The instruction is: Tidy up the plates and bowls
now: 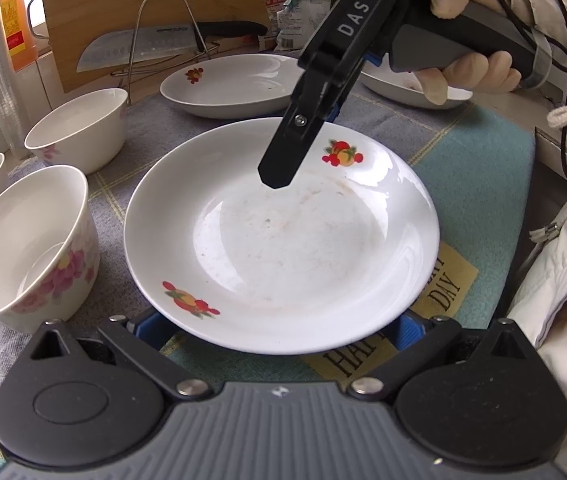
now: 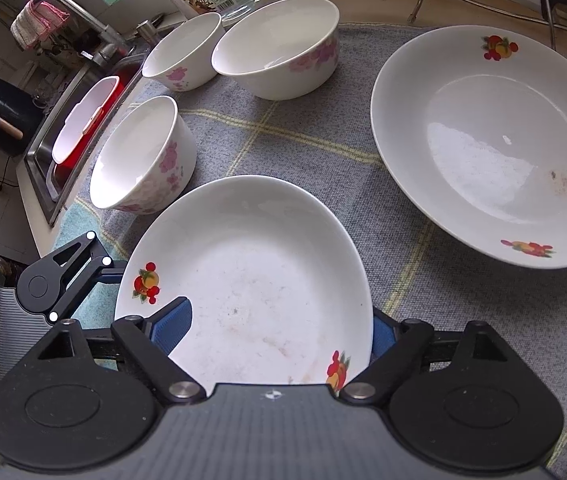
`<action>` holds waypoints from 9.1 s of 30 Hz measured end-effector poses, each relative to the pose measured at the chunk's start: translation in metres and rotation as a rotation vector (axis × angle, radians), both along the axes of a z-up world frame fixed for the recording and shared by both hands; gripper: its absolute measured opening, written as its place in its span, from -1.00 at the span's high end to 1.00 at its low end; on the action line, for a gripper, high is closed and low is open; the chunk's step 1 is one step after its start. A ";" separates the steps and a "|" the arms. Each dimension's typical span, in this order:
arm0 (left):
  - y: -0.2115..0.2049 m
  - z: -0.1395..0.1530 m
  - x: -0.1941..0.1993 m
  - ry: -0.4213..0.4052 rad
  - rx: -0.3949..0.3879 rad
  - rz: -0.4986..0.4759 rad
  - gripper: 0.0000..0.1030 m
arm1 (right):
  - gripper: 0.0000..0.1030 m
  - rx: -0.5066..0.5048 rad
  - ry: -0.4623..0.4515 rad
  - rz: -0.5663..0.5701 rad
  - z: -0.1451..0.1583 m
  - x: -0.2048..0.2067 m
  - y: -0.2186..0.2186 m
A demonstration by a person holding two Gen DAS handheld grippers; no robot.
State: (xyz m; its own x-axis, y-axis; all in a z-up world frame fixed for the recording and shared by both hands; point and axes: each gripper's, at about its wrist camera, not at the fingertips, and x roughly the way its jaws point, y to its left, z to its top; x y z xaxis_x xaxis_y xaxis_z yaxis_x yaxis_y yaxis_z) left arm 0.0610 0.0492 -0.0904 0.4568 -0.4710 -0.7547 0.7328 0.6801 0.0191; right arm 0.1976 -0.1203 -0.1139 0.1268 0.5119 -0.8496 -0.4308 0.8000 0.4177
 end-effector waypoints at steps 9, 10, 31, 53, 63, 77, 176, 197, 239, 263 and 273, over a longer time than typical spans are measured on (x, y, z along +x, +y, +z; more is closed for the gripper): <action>0.001 0.000 0.003 0.001 0.008 -0.028 -0.99 | -0.78 -0.014 -0.015 0.019 0.000 -0.002 0.002; 0.001 0.001 0.004 0.002 0.010 -0.028 -0.99 | -0.78 -0.015 -0.016 0.022 0.000 -0.002 0.003; 0.003 0.003 0.010 0.028 0.005 -0.059 -0.97 | -0.78 -0.039 -0.030 0.030 0.001 -0.005 0.005; -0.021 0.014 0.012 -0.002 0.026 -0.114 -0.97 | -0.78 0.001 -0.084 -0.029 0.023 -0.018 -0.030; -0.053 0.021 0.016 -0.013 0.030 -0.169 -0.97 | -0.78 0.016 -0.119 -0.099 0.034 -0.030 -0.066; -0.107 0.027 0.033 -0.022 0.025 -0.253 -0.97 | -0.79 0.024 -0.152 -0.201 0.044 -0.044 -0.135; -0.264 0.005 0.090 -0.009 0.083 -0.442 -0.96 | -0.79 0.019 -0.151 -0.522 0.022 -0.047 -0.312; -0.253 0.012 0.074 -0.031 0.064 -0.448 -0.96 | -0.79 -0.038 -0.181 -0.561 0.028 -0.058 -0.304; -0.211 0.039 0.062 -0.093 -0.016 -0.125 -0.99 | -1.00 -0.274 -0.381 -0.469 0.055 -0.082 -0.241; -0.133 0.067 0.096 -0.122 0.041 0.218 -0.99 | -1.00 -0.257 -0.588 -0.237 0.051 -0.061 -0.137; -0.116 0.078 0.144 -0.051 0.035 0.257 -0.99 | -1.00 -0.323 -0.586 -0.124 0.038 -0.039 -0.108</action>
State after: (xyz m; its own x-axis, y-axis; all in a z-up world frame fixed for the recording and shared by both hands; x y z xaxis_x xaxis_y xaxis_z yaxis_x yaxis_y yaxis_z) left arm 0.2051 -0.0664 -0.0126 0.5960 -0.3088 -0.7412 0.5335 0.8422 0.0782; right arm 0.1588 -0.2284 -0.0757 0.6542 0.1958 -0.7305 -0.4103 0.9033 -0.1253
